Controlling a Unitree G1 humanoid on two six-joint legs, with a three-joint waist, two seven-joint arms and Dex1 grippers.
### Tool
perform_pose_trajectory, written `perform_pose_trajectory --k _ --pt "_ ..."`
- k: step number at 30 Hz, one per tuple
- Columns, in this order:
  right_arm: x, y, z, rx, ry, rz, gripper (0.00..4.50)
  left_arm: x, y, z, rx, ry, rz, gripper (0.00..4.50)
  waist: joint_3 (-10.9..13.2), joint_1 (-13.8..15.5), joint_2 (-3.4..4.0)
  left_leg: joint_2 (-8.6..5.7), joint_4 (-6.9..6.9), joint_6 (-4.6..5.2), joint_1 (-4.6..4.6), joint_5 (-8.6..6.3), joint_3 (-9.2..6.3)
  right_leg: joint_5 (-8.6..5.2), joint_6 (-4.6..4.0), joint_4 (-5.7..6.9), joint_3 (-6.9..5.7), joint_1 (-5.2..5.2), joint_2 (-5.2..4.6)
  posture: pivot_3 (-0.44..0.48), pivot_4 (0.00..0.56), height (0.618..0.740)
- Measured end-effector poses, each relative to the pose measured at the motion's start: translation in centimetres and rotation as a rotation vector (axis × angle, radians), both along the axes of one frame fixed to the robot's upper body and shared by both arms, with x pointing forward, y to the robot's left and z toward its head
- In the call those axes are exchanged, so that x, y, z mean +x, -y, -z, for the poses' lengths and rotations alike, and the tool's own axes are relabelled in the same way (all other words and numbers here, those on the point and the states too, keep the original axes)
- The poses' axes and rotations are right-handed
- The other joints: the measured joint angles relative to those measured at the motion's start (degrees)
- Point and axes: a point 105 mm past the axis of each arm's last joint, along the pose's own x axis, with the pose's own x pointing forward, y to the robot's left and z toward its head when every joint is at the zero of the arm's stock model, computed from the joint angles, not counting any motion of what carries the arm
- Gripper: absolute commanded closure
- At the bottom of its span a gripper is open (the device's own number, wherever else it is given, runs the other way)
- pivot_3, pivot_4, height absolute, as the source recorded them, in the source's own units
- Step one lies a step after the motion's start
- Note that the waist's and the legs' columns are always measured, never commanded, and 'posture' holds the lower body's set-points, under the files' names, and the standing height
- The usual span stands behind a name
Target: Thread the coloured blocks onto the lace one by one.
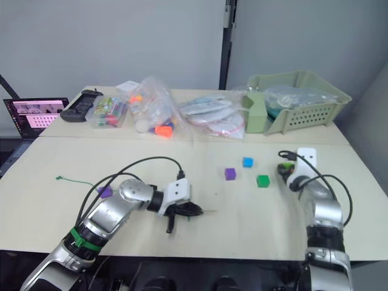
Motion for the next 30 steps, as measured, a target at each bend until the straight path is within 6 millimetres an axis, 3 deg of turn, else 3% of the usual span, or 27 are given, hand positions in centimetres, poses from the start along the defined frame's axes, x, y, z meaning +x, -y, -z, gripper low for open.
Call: perform_pose_trajectory --k 4,6,9,12,17,22,27,29,30 --pt "-3.6 -2.5 -3.5 0.002 0.086 -0.013 3.33 0.0 -0.2 0.1 0.006 0.000 -0.003 4.50 -0.01 -0.09 0.05 0.01 -0.01 0.00 -0.08 0.00 -0.03 0.00 0.00 -0.02 0.00 -0.06 0.01 0.000 0.150 0.740" --pt "-6.1 -6.1 -5.0 0.039 0.130 -0.074 3.33 0.1 -0.4 0.1 0.011 -0.001 -0.006 4.50 -0.01 -0.36 0.05 0.12 -0.01 0.00 -0.06 0.00 -0.11 -0.01 0.01 0.03 -0.03 -0.06 0.12 0.000 0.150 0.740" --pt "-8.9 -11.8 -4.7 0.101 0.100 -0.190 3.33 0.1 -0.3 0.1 0.008 0.000 -0.002 4.50 -0.01 -0.66 0.05 0.09 -0.01 0.00 -0.01 0.00 -0.11 -0.01 0.00 0.05 -0.04 -0.04 0.10 0.000 0.150 0.740" --pt "-11.1 -16.2 -2.8 0.158 -0.008 -0.253 3.33 0.1 -0.3 0.0 0.010 0.000 -0.001 4.50 -0.01 -0.47 0.05 0.04 0.01 0.00 -0.02 0.00 -0.08 -0.02 0.01 -0.02 -0.05 -0.03 0.04 0.000 0.150 0.740" --pt "-12.4 -17.9 -0.4 0.138 -0.118 -0.253 3.33 0.2 -0.4 -0.2 0.009 0.000 -0.004 4.50 -0.01 -0.17 0.05 0.00 0.02 0.00 -0.11 0.00 -0.05 -0.03 0.03 -0.10 -0.06 -0.07 -0.01 0.000 0.150 0.740" --pt "-12.9 -17.6 4.0 0.100 -0.272 -0.196 3.33 0.3 -0.6 -0.3 0.016 0.003 -0.001 4.50 -0.01 -0.33 0.04 0.03 0.02 0.00 -0.09 0.00 -0.04 -0.03 0.03 -0.10 -0.07 -0.08 0.03 0.000 0.150 0.740" --pt "-12.3 -18.0 4.4 0.104 -0.240 -0.188 3.33 0.4 -0.7 -0.5 0.017 0.008 -0.004 4.50 -0.03 -0.65 0.01 0.07 0.02 0.00 0.03 0.00 -0.04 -0.14 0.21 -0.10 -0.07 0.01 0.07 0.000 0.150 0.740" --pt "-12.0 -18.1 4.5 0.116 -0.227 -0.188 2.27 0.4 -0.7 -0.5 0.018 0.009 -0.005 4.50 -0.04 -0.83 -0.01 0.08 0.02 0.00 0.05 0.00 -0.04 -0.17 0.26 -0.10 -0.07 0.04 0.07 0.000 0.150 0.740" --pt "-11.9 -18.2 4.6 0.119 -0.223 -0.190 1.97 0.4 -0.7 -0.5 0.018 0.011 -0.004 4.50 -0.04 -0.90 -0.01 0.08 0.02 0.00 0.05 0.00 -0.04 -0.18 0.27 -0.10 -0.07 0.03 0.07 0.000 0.150 0.740"
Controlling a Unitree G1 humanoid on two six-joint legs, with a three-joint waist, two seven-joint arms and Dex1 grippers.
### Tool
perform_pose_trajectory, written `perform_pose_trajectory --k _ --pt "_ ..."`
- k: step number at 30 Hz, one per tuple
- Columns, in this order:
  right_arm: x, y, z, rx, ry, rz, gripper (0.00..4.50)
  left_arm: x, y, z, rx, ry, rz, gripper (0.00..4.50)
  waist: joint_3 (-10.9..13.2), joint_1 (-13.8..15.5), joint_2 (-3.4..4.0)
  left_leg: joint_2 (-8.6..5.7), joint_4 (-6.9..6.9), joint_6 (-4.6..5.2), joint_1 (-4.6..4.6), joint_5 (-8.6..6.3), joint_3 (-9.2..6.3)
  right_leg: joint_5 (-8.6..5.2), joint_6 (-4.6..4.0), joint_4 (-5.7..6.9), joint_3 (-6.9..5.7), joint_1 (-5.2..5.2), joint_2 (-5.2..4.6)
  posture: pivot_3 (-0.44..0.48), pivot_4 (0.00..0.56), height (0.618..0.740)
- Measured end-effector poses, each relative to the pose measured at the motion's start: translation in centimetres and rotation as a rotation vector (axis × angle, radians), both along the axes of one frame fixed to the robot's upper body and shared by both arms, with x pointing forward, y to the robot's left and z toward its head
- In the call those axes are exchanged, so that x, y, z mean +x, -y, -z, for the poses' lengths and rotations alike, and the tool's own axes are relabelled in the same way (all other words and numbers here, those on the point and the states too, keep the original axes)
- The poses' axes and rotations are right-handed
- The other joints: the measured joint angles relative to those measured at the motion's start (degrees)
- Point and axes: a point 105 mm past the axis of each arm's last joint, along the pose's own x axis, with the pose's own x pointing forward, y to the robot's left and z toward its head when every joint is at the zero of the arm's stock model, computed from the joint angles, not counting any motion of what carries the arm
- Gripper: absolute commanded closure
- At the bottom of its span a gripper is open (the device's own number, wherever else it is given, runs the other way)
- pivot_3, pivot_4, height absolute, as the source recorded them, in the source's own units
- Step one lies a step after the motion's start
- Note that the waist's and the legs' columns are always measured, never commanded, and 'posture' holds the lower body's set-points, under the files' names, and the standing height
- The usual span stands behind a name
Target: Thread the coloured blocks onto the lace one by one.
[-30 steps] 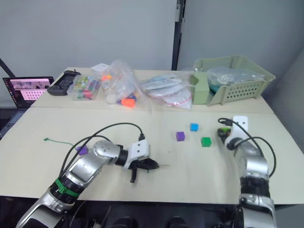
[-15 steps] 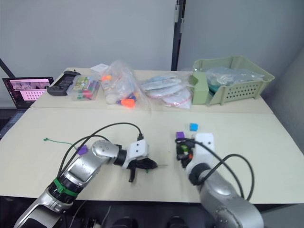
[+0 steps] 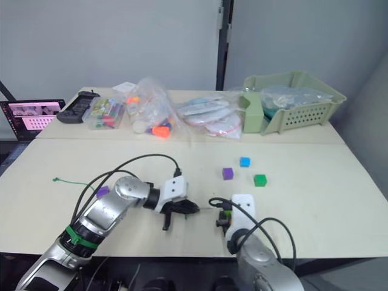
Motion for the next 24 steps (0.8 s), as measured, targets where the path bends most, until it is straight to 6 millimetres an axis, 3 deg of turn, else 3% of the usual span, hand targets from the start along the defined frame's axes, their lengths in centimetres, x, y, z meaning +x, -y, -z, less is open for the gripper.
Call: perform_pose_trajectory --k 4,6,10,14,17,24 --pt "-0.2 0.2 -0.2 -0.013 0.021 -0.039 0.60 0.0 -0.2 0.0 0.006 0.003 -0.003 4.50 0.00 -0.11 0.00 -0.03 0.00 0.00 -0.04 0.00 -0.01 0.00 0.00 0.00 0.00 -0.01 -0.03 0.000 0.150 0.740" --pt "-0.7 1.2 -0.4 -0.053 0.020 -0.064 0.03 -0.1 -0.3 -0.2 0.008 0.008 -0.005 4.50 0.01 0.04 0.00 -0.07 0.00 0.00 -0.11 0.00 -0.01 0.02 -0.03 -0.02 0.00 -0.05 -0.07 0.000 0.150 0.740" --pt "-1.3 4.2 -3.1 -0.152 0.090 -0.150 0.03 0.0 -0.8 -0.3 0.015 0.008 -0.022 4.50 0.02 0.17 -0.02 -0.08 0.01 0.00 -0.15 0.00 -0.02 0.04 -0.05 -0.03 -0.02 -0.06 -0.07 0.000 0.150 0.740" --pt "-2.5 3.9 -5.2 -0.199 0.116 -0.518 0.03 0.0 -0.8 -0.4 0.012 0.010 -0.023 4.50 0.04 0.20 -0.04 -0.07 0.01 0.00 -0.07 0.00 0.00 -0.03 0.06 -0.06 -0.03 0.03 -0.03 0.000 0.150 0.740" --pt "-3.1 3.3 -5.4 -0.227 0.080 -0.839 0.03 -0.1 -0.9 -0.4 0.011 0.001 -0.023 4.50 0.08 -0.02 -0.10 -0.05 0.00 0.00 0.02 0.00 0.04 -0.07 0.13 -0.08 -0.02 0.10 0.00 0.000 0.150 0.740" --pt "2.3 4.3 -3.7 -0.429 0.102 -1.177 0.03 -0.6 -0.9 -1.2 0.023 -0.014 -0.004 4.50 0.12 -0.36 -0.16 -0.06 0.00 0.01 0.01 0.00 0.07 -0.10 0.18 -0.06 0.01 0.05 -0.01 0.000 0.150 0.740"
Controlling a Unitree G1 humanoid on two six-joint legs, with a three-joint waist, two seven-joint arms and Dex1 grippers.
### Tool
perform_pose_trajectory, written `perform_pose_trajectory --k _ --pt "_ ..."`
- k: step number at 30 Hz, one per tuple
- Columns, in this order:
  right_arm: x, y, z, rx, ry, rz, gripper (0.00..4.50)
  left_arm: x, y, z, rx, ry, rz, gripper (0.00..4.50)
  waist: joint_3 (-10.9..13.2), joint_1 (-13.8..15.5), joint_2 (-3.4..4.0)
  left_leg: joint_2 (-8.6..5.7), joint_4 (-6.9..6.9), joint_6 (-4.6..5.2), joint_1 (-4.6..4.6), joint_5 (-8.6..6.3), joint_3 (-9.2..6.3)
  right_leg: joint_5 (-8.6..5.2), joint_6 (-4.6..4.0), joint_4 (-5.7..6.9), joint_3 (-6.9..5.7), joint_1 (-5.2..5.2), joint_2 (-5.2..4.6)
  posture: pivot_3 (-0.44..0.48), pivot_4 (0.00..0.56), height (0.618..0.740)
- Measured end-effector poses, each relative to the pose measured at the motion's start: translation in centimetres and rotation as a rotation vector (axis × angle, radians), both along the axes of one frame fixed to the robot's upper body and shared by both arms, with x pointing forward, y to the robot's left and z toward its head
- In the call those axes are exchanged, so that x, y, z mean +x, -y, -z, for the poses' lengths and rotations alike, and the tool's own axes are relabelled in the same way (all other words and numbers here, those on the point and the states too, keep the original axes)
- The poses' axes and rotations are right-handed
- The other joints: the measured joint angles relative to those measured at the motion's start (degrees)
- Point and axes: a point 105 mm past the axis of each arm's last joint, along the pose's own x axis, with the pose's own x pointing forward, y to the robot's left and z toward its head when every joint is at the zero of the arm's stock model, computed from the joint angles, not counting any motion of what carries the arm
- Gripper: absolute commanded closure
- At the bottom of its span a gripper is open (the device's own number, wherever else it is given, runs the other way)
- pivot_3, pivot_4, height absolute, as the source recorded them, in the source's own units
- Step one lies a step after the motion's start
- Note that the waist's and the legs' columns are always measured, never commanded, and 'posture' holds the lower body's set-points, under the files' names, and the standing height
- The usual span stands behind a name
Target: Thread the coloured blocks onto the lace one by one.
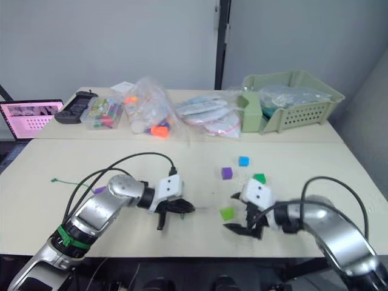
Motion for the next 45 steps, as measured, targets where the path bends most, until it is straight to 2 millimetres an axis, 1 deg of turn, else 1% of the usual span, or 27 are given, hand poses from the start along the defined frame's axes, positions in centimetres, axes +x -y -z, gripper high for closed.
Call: perform_pose_trajectory --k 2,4,7,8,10,13,14,16,20,22,28,34,36,37,40,45 --pt "0.7 0.3 0.8 -0.037 -0.005 -0.054 0.03 -0.2 0.1 -0.3 0.007 0.002 0.003 4.50 0.00 0.29 0.00 -0.02 0.00 0.00 -0.08 0.00 -0.02 0.19 -0.33 0.00 -0.01 -0.05 -0.01 0.000 0.150 0.740" --pt "1.2 0.2 1.5 -0.053 -0.017 -0.106 0.03 -0.2 -0.1 -0.4 0.019 -0.001 -0.005 4.50 0.01 0.41 0.00 -0.03 0.01 0.02 -0.14 -0.01 -0.01 0.20 -0.34 -0.01 0.01 -0.08 -0.02 0.000 0.150 0.740" --pt "1.8 -0.3 1.7 -0.063 -0.017 -0.193 0.03 -0.3 -0.1 -0.6 0.029 0.000 -0.012 4.50 0.01 0.48 0.00 -0.03 0.03 0.02 -0.14 -0.01 -0.03 0.21 -0.35 0.02 0.01 -0.08 -0.03 0.000 0.150 0.740" --pt "1.9 -0.3 1.8 -0.072 -0.017 -0.213 0.56 -0.4 -0.1 -0.6 0.029 0.001 -0.011 4.50 0.01 0.56 0.01 -0.03 0.03 0.02 -0.12 -0.01 -0.03 0.21 -0.35 0.03 0.01 -0.07 -0.04 0.000 0.150 0.740" --pt "1.8 0.0 2.1 -0.088 -0.028 -0.244 1.18 -0.3 -0.1 -0.6 0.031 0.000 -0.014 4.50 0.01 0.98 0.00 -0.03 0.03 0.02 -0.10 -0.01 -0.04 0.21 -0.36 0.03 -0.01 -0.05 -0.03 0.000 0.150 0.740" --pt "1.8 0.3 2.6 -0.096 -0.040 -0.262 2.23 -0.3 -0.2 -0.5 0.037 -0.007 -0.026 4.50 0.01 1.26 0.01 -0.04 0.05 0.02 -0.10 -0.01 -0.03 0.22 -0.36 0.04 0.01 -0.06 -0.05 0.000 0.150 0.740" --pt "1.7 0.2 2.6 -0.096 -0.041 -0.274 2.65 -0.3 -0.3 -0.5 0.037 -0.007 -0.027 4.50 0.01 1.27 0.01 -0.03 0.05 0.02 -0.09 -0.01 -0.03 0.22 -0.36 0.04 0.01 -0.05 -0.05 0.000 0.150 0.740" --pt "1.6 0.2 2.7 -0.101 -0.036 -0.289 3.19 -0.4 -0.3 -0.5 0.037 -0.007 -0.028 4.50 0.01 1.28 0.01 -0.03 0.04 0.02 -0.06 -0.01 -0.03 0.22 -0.37 0.06 0.01 -0.04 -0.04 0.000 0.150 0.740" --pt "1.7 0.1 2.8 -0.091 -0.032 -0.280 3.20 -0.4 -0.2 -0.5 0.038 -0.003 -0.028 4.50 0.01 1.29 0.01 -0.02 0.04 0.02 0.01 -0.01 -0.03 0.23 -0.38 0.09 0.01 0.01 -0.04 0.000 0.150 0.740" --pt "1.8 0.0 2.9 -0.073 -0.035 -0.246 3.20 -0.4 -0.1 -0.4 0.043 -0.004 -0.025 4.50 0.01 1.30 0.01 -0.01 0.05 0.02 0.03 -0.01 -0.04 0.23 -0.39 0.10 0.01 0.03 -0.03 0.000 0.150 0.740" --pt "1.7 -0.7 2.9 -0.052 -0.041 -0.129 3.20 -0.5 1.2 0.0 0.094 -0.014 -0.014 4.50 0.01 1.06 0.00 0.00 0.05 0.02 0.11 -0.01 -0.05 0.23 -0.39 0.17 0.03 0.04 0.03 0.000 0.150 0.740" --pt "1.0 -1.5 2.7 -0.043 -0.065 -0.020 3.20 -0.5 1.0 0.1 0.139 -0.016 -0.032 4.50 0.01 0.94 0.01 0.01 0.04 0.02 0.12 -0.01 -0.05 0.23 -0.39 0.17 0.03 0.05 0.03 0.000 0.150 0.740" --pt "1.0 -1.8 2.7 -0.038 -0.064 0.000 2.17 -0.5 0.9 0.1 0.145 -0.019 -0.037 4.50 0.01 0.91 0.01 0.01 0.04 0.02 0.12 -0.01 -0.04 0.23 -0.39 0.17 0.03 0.05 0.03 0.000 0.150 0.740" --pt "1.0 -2.0 2.7 -0.034 -0.064 0.010 1.89 -0.4 0.9 0.0 0.148 -0.018 -0.038 4.50 0.01 0.93 0.01 0.01 0.05 0.02 0.12 -0.01 -0.04 0.23 -0.39 0.17 0.03 0.05 0.04 0.000 0.150 0.740" --pt "1.1 -2.5 2.6 -0.027 -0.054 0.036 0.85 -0.3 1.1 -0.4 0.151 -0.005 -0.030 4.50 0.01 1.04 0.01 0.00 0.04 0.02 0.10 -0.01 -0.04 0.22 -0.38 0.15 0.03 0.04 0.03 0.000 0.150 0.740" --pt "0.9 -2.4 2.8 -0.031 -0.061 0.033 0.85 -0.3 1.8 -0.6 0.156 -0.004 -0.010 4.50 0.01 1.25 0.01 -0.02 0.04 0.02 0.08 -0.01 -0.03 0.22 -0.38 0.13 0.03 0.05 0.02 0.000 0.150 0.740"
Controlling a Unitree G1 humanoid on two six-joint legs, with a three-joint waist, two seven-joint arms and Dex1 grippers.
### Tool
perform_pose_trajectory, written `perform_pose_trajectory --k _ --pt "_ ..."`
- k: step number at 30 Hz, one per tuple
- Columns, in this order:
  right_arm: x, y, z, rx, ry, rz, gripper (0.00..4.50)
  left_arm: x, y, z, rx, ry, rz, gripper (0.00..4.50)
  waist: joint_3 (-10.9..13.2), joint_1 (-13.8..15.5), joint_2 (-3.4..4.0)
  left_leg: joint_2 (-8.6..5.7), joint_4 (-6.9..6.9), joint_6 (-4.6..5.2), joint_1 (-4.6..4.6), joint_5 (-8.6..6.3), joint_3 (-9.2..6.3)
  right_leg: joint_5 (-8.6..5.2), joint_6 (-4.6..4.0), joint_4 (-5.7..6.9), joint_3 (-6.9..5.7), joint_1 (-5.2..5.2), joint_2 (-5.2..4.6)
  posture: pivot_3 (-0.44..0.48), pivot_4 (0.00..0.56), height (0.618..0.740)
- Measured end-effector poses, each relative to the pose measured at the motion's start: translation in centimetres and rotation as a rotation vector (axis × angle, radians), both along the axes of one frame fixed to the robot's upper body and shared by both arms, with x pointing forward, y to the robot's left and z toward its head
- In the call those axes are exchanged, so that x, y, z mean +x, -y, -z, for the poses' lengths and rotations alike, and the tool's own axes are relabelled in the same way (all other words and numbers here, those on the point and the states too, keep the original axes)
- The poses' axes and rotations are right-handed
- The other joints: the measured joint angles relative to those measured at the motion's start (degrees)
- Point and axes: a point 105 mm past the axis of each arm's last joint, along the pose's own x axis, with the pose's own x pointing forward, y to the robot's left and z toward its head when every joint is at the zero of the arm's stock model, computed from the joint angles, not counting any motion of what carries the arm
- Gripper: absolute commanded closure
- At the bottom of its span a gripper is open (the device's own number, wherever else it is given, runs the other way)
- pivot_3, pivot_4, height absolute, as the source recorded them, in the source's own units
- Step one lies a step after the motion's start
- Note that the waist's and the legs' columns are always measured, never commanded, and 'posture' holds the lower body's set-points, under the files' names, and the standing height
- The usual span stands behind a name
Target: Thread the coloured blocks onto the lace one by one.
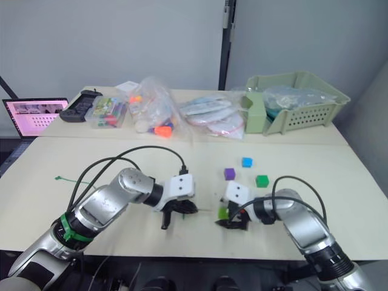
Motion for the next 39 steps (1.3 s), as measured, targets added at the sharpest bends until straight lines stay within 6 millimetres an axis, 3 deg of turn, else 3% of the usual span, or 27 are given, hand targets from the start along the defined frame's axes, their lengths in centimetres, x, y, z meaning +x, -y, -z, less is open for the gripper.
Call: perform_pose_trajectory --k 3,7,9,11,39 --pt "-0.1 0.2 0.0 0.002 -0.007 -0.006 0.85 -0.1 0.4 0.2 0.002 -0.013 0.009 4.50 0.00 0.05 0.00 -0.01 0.00 0.00 -0.01 0.00 0.00 0.00 0.00 0.00 0.01 0.00 -0.01 0.000 0.150 0.740" --pt "-0.4 0.2 0.2 0.011 -0.017 -0.033 1.77 0.0 0.5 0.4 0.006 -0.020 0.009 4.50 0.00 0.07 0.00 -0.02 0.00 0.00 -0.01 0.00 0.00 0.00 0.00 -0.01 0.00 0.00 -0.02 0.000 0.150 0.740" --pt "-0.4 0.2 0.3 0.013 -0.018 -0.049 2.71 0.0 0.7 0.5 0.010 -0.020 0.015 4.50 0.00 0.11 0.00 -0.02 0.01 0.00 -0.01 0.00 0.00 0.00 0.00 -0.01 0.01 0.01 -0.02 0.000 0.150 0.740" --pt "-0.4 0.3 0.3 0.015 -0.016 -0.053 3.22 0.0 0.8 0.5 0.014 -0.018 0.018 4.50 0.00 0.10 0.00 -0.02 0.01 0.00 0.00 0.00 0.00 0.00 0.00 0.00 0.01 0.02 -0.02 0.000 0.150 0.740" --pt "-0.5 -0.2 0.1 0.003 0.022 -0.062 3.29 0.1 3.1 1.5 0.019 -0.002 0.015 4.50 0.00 0.03 0.00 -0.01 0.01 0.00 0.06 0.00 -0.01 0.00 0.00 0.02 0.00 0.06 0.00 0.000 0.150 0.740"
